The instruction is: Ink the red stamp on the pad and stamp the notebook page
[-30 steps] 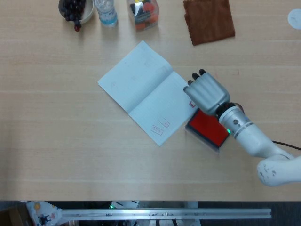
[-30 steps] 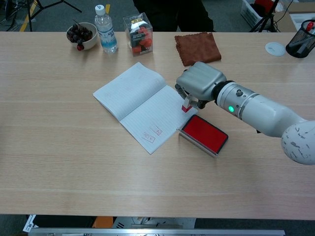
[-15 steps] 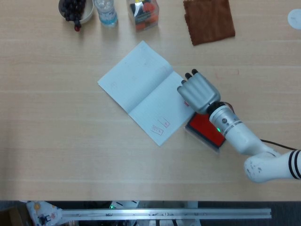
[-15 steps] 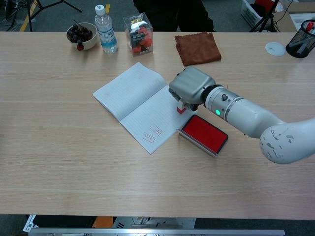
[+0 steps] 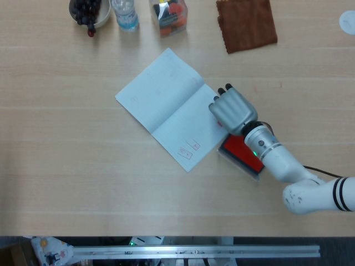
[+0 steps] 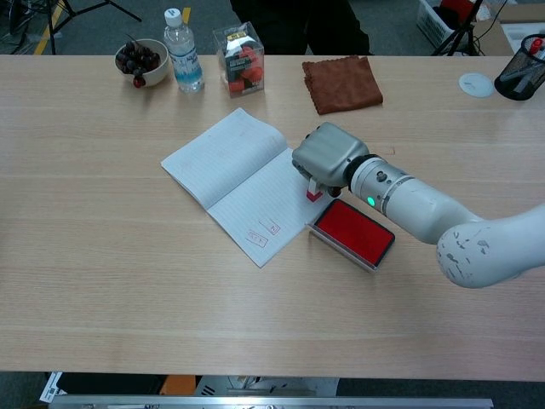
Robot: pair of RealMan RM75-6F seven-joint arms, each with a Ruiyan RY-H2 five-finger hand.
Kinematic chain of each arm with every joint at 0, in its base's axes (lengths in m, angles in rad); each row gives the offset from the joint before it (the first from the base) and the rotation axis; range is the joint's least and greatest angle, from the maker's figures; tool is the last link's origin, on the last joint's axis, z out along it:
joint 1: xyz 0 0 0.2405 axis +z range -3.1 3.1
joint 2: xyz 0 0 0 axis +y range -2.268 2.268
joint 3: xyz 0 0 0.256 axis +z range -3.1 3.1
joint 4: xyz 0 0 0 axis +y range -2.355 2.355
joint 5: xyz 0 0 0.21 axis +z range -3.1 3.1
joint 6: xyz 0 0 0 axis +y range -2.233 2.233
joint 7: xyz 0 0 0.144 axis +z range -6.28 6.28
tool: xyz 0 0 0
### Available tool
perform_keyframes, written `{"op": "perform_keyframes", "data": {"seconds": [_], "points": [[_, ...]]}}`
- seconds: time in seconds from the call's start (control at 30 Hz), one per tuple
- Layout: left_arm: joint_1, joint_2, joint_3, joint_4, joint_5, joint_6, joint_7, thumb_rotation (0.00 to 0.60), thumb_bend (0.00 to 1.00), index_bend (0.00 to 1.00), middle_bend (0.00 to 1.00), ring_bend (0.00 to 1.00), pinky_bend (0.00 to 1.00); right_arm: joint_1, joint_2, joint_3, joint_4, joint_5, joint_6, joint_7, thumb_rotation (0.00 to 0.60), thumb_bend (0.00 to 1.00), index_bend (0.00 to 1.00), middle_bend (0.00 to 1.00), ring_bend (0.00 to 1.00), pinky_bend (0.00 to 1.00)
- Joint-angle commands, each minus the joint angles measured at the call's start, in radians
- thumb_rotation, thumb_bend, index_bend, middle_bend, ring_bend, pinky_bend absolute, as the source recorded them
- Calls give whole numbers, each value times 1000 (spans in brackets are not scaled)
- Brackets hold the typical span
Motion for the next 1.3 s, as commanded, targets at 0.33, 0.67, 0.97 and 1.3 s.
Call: {"op": "perform_keyframes", "data": {"seconds": [0.33,0.67,0.97,1.3], "points": [[0,-1,-1,3,-1,-1,-3,600,272,42,43,36,63,-2,-18,3,33,3,-7,5,600,327,683,499,300,305],[1,-1,-3,4,-2,0,-3,600,272,42,43,36,63,-3,-27,3,42,-1,-11,6,600,327,685,501,304,305],[0,-2,-3,7,-3,-2,-4,600,272,42,43,36,63,-8,-27,6,54,4,-11,7,600,327,686,501,306,305],[1,-2,-3,7,-4,-2,-3,600,272,42,43,36,63,-6,-34,10,55,1,-15,6,600,327,688,503,308,306]]}}
